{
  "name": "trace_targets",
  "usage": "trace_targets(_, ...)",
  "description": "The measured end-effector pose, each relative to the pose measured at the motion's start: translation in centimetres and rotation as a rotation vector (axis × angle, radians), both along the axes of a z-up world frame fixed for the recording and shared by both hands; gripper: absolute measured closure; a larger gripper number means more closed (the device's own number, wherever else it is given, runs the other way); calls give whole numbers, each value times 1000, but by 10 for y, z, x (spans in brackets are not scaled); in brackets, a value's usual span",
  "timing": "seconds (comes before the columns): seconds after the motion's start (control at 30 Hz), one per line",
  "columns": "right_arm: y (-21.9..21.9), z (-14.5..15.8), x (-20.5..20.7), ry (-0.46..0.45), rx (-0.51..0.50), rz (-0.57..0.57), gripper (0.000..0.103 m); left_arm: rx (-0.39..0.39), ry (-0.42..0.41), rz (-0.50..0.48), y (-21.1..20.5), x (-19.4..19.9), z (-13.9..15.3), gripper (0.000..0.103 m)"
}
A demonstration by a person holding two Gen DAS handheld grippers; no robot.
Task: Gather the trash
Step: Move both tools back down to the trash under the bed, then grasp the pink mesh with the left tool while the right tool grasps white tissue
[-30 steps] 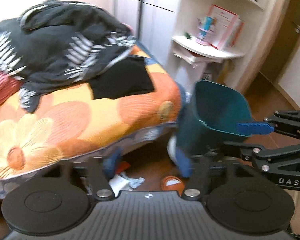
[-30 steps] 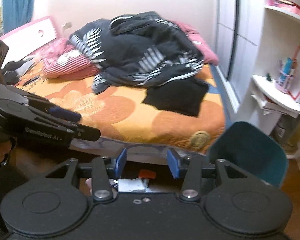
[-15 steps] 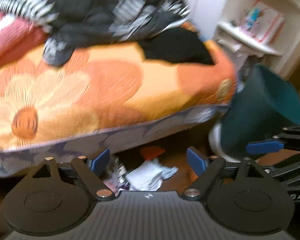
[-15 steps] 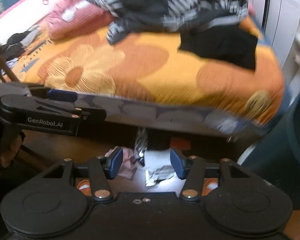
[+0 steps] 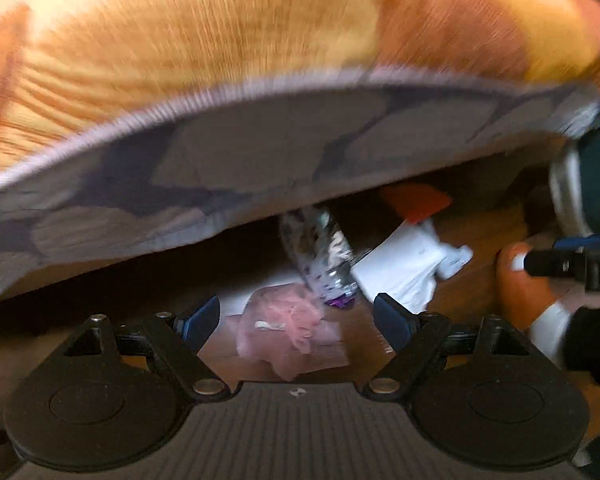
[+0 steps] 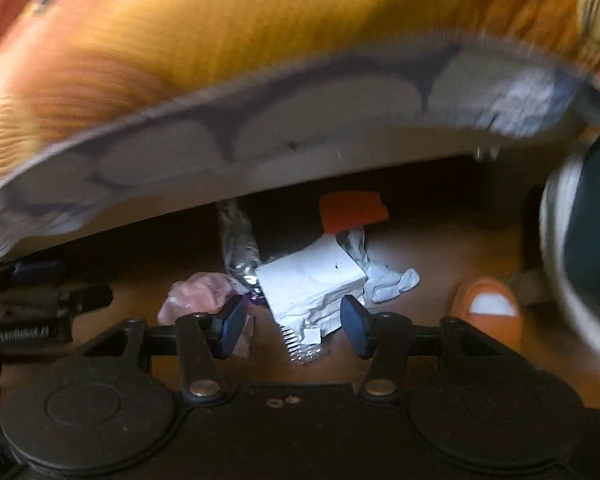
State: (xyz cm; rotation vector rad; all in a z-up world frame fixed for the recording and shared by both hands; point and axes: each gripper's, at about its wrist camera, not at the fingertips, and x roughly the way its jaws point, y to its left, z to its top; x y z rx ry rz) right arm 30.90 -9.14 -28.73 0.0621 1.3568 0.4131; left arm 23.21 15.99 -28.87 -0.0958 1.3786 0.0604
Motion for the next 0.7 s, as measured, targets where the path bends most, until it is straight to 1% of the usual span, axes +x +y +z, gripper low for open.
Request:
trace_targets(0.07,2,-25,8,43,3,-42,51,3,24,-23,1,3,-21,19)
trace_targets(0.2,4,-72,23,121,-13,-125,51,-24,77,-60,2,5,-63,19)
trace_targets(0.3,4,-104,31,185,6,-200,51,-41,105,-75,5,5,-90,19)
trace_targets(0.37,6,-121,36,217,17,-232,51,-52,127,-70,8,6,-109,19)
trace_targets(0.57,24,-162,46,267,-21,-244,51,-78,193,-32,18,5,-165,19)
trace_targets(0.7,28,-185,50,295,-41,-274,53,-93,221,-43,16,3,-190,19)
